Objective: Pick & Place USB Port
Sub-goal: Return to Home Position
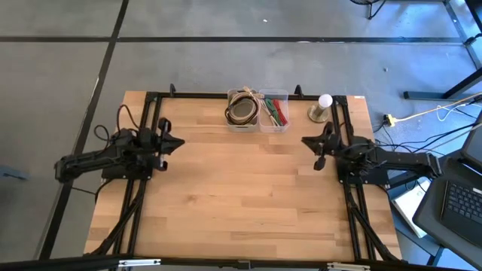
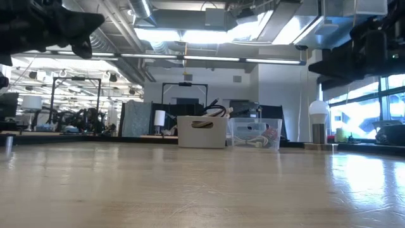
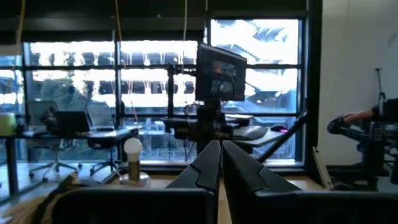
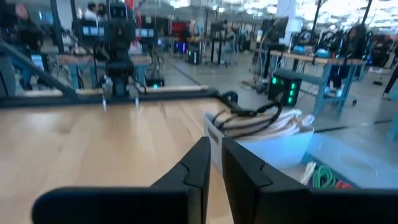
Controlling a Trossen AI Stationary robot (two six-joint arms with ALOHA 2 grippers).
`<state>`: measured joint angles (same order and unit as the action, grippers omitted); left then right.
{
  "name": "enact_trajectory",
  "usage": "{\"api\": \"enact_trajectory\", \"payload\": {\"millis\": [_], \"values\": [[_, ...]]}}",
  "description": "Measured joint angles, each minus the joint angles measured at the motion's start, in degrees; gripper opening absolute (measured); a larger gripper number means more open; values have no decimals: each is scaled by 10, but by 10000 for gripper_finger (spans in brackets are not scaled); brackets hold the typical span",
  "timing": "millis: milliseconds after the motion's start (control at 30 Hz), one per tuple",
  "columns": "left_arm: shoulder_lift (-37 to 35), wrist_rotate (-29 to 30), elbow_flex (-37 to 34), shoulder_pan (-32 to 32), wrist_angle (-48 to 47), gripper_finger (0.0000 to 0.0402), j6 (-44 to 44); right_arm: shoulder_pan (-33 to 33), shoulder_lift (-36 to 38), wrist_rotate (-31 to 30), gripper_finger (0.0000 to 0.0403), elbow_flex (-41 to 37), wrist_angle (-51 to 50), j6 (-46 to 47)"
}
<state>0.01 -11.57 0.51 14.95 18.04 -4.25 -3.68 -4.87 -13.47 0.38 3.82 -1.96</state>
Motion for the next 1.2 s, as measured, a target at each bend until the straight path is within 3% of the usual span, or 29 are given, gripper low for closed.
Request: {"api": "enact_trajectory", "payload": {"millis": [200, 1200], "values": [[0, -1, 0, -32, -5, 5, 0, 0, 49, 0, 45, 0, 3, 0], [0, -1, 0, -44, -5, 4, 0, 0, 48, 0, 45, 0, 2, 0]]}}
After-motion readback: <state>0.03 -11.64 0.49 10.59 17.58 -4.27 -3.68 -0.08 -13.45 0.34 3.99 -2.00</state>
